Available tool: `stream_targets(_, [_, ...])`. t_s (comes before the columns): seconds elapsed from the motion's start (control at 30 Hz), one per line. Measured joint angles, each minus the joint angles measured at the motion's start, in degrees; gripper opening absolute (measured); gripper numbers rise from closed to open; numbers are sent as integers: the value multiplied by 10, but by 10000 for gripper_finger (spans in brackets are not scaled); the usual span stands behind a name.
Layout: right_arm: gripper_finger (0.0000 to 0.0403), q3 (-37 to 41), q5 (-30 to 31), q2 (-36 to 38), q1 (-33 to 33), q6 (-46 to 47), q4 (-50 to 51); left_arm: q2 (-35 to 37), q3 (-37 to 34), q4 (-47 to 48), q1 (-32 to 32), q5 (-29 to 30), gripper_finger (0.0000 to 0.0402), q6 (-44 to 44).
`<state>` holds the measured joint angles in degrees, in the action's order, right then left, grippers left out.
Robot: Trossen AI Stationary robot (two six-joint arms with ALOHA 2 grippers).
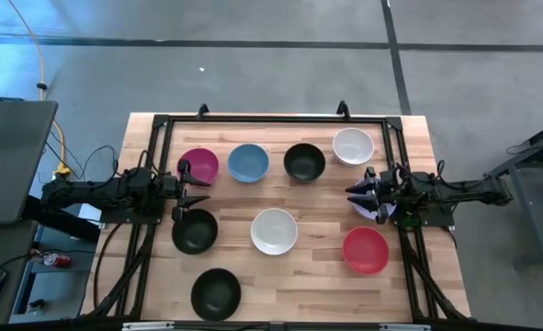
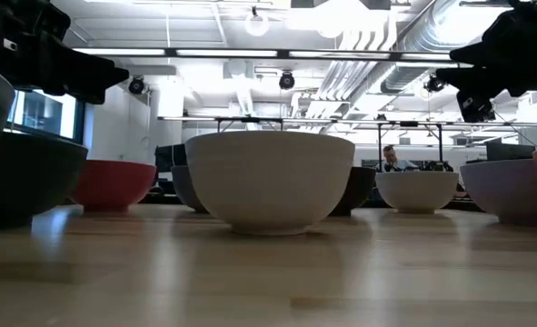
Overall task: Nest bowls inside each other
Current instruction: Stack the top white bowl on top of the white bowl
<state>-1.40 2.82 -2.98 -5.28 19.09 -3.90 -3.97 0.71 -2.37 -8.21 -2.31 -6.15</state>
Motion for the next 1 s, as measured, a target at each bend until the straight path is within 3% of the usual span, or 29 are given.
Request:
stream_targets(0.27, [133, 0, 2, 0, 0, 0, 9, 0, 0, -15, 0, 2, 159, 5])
stream_targets(0.43, [133, 0, 15, 0, 0, -13, 6, 0, 0, -21, 0, 2, 159, 143])
stream_targets(0.57, [133, 0, 19, 0, 0, -11, 2, 0, 0, -20, 0, 2, 159, 191])
stream_targets(1.0, [133, 0, 88, 0, 0, -92, 35, 0, 0, -35, 0, 14, 159, 135])
